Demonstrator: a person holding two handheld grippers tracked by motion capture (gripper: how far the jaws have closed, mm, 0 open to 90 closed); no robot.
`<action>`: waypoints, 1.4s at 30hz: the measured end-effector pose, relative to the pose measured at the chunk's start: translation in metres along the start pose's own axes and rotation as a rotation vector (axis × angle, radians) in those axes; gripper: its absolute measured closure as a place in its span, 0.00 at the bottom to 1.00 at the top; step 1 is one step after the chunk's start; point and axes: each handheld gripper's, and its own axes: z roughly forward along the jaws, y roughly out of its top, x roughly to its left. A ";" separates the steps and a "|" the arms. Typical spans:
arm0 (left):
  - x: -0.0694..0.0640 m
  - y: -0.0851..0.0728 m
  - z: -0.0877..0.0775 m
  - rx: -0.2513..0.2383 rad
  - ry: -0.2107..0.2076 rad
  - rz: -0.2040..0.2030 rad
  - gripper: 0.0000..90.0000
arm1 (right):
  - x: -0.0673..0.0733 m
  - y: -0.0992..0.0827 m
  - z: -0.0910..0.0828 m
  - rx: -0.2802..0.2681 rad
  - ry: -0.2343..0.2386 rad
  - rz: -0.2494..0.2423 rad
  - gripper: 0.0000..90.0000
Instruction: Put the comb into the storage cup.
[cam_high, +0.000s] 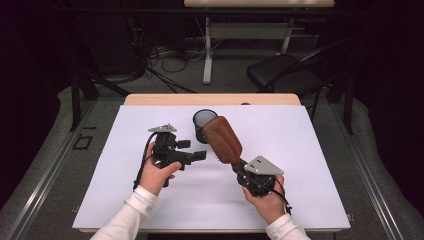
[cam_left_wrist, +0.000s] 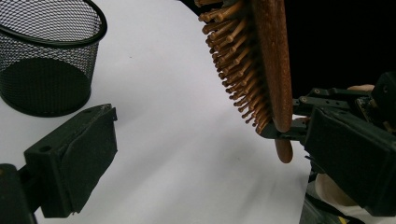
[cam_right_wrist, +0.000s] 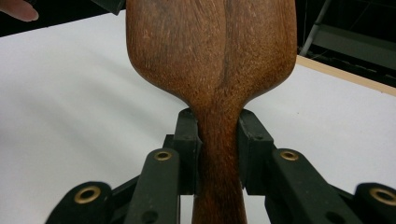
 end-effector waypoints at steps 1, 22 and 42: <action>0.000 0.001 0.000 0.002 -0.004 -0.002 0.03 | 0.000 0.000 0.000 -0.001 0.000 0.000 0.80; -0.009 0.019 0.024 0.054 -0.040 -0.017 0.05 | 0.004 -0.001 0.001 -0.001 0.012 -0.011 0.80; -0.012 0.033 0.040 0.047 -0.062 -0.050 0.11 | 0.006 0.000 0.000 -0.019 0.014 -0.014 0.80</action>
